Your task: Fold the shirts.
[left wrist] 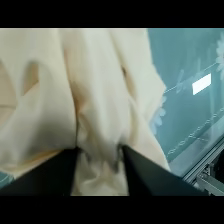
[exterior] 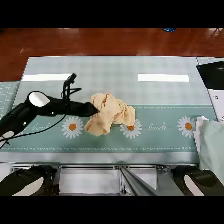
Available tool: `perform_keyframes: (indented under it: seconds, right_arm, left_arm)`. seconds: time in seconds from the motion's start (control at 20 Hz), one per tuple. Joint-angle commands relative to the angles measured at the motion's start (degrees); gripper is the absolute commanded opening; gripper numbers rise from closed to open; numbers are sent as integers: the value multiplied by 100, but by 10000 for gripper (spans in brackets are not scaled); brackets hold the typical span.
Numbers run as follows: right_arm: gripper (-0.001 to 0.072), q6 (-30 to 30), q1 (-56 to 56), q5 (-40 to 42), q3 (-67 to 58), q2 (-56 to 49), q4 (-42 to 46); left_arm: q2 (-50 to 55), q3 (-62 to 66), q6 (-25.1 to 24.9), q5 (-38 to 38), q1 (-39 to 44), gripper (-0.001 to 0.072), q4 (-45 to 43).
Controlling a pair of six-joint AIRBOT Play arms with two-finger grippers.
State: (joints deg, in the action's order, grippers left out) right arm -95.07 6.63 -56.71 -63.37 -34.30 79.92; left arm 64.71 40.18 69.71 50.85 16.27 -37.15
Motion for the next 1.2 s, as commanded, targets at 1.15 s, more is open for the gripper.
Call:
perform_keyframes:
  seconds: [1.15]
  right_arm:
    - [408, 990, -1425, 79, 3220, -1137, -2555]
  left_arm:
    - [1351, 503, -2225, 295, -221, 283, 1469]
